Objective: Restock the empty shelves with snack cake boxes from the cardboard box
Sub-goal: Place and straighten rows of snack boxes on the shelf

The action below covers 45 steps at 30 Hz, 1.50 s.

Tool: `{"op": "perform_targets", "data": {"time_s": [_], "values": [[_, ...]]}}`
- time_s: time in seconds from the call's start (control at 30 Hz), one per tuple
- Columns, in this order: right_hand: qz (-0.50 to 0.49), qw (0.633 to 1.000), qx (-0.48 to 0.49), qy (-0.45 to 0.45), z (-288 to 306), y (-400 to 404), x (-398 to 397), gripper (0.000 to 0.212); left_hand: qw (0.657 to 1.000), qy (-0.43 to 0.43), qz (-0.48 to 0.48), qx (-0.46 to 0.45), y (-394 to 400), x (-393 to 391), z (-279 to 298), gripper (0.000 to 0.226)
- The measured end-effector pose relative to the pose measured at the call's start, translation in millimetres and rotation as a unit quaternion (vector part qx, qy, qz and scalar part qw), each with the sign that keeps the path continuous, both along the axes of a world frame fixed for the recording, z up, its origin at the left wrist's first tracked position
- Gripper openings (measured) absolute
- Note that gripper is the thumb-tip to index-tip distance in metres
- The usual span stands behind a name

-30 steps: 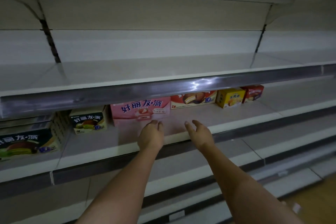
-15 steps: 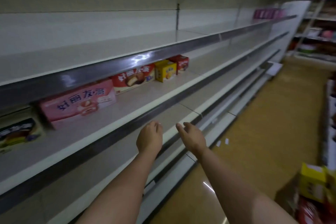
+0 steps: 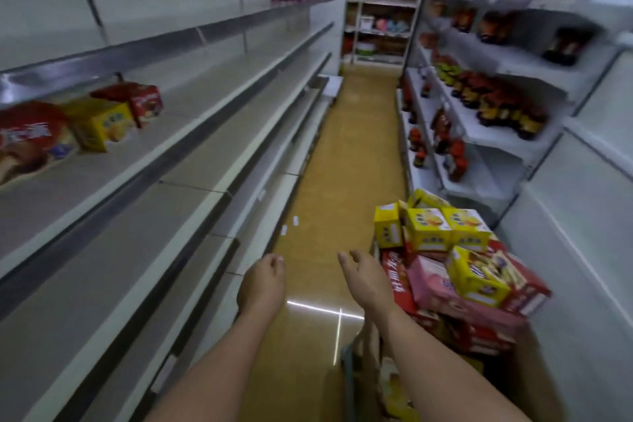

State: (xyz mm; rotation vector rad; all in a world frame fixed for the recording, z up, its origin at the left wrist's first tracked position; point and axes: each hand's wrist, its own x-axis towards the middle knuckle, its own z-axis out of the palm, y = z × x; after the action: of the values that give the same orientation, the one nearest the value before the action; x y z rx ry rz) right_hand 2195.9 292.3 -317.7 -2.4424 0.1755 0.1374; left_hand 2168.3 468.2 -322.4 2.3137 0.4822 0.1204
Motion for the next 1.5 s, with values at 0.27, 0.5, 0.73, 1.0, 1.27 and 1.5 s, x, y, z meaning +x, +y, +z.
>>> {"op": "perform_targets", "data": {"time_s": [0.27,0.5,0.73,1.0,1.27,1.5], "values": [[-0.175,0.98,-0.072,-0.064,10,-137,-5,0.039,0.994,0.017,-0.106,0.009,-127,24,-6,0.035],[-0.266,0.957,-0.107,-0.05,1,-231,-3,0.042,0.986,0.042,-0.159,-0.005,-225,36,-18,0.037],[-0.321,0.941,-0.104,-0.007,-10,-278,1,0.063,0.971,0.088,-0.218,-0.053,-285,53,-31,0.044],[-0.342,0.938,-0.001,0.058,-20,-303,28,0.088,0.956,0.124,-0.263,-0.038,-321,90,-43,0.054],[-0.334,0.932,-0.069,0.12,-28,-314,46,0.089,0.946,0.202,-0.248,-0.047,-342,114,-59,0.067],[-0.267,0.947,-0.123,0.128,-43,-325,46,0.078,0.945,0.187,-0.263,-0.05,-360,107,-78,0.06]]}}
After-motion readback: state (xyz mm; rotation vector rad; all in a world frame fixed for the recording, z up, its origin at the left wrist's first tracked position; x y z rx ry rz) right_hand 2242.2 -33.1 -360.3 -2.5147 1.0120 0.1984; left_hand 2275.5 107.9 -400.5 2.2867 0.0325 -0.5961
